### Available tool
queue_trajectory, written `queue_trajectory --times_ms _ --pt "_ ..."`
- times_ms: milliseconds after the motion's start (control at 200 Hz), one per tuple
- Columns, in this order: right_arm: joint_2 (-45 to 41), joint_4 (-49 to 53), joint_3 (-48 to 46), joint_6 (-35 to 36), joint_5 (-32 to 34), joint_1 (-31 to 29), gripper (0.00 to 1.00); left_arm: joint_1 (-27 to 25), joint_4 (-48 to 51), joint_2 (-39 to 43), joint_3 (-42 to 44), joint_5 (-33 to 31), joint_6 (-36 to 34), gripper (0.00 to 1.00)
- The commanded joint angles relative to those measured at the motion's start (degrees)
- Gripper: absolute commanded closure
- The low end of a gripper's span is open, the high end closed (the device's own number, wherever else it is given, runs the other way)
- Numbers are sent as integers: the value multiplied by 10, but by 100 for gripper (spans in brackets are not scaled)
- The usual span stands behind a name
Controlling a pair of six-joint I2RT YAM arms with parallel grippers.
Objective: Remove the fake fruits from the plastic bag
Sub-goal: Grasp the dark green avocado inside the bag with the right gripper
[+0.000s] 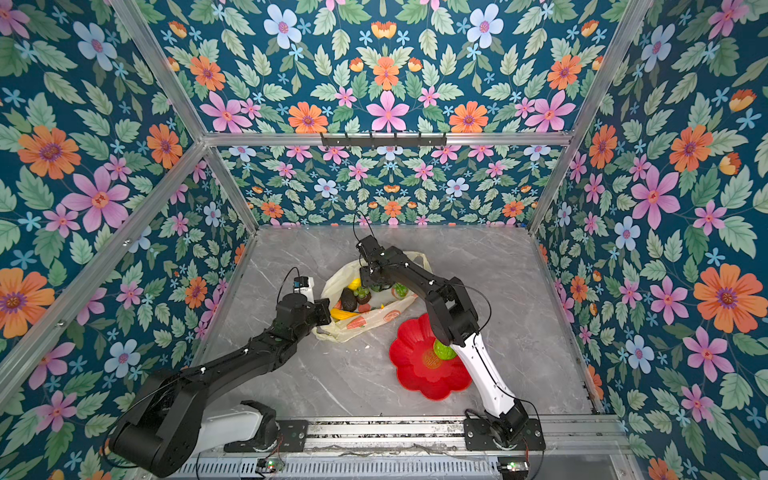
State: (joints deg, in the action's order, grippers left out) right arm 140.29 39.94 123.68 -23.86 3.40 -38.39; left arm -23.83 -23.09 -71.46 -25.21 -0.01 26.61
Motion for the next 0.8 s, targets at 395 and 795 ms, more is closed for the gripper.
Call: queue_trajectory --times_ms 395,795 --pt "-67 -15 -66 1 -11 -4 40 1 -3 -1 -7 -2 -8 100" --pt "-145 -41 -146 -9 -35 -9 41 1 -4 -4 -6 -4 -8 100"
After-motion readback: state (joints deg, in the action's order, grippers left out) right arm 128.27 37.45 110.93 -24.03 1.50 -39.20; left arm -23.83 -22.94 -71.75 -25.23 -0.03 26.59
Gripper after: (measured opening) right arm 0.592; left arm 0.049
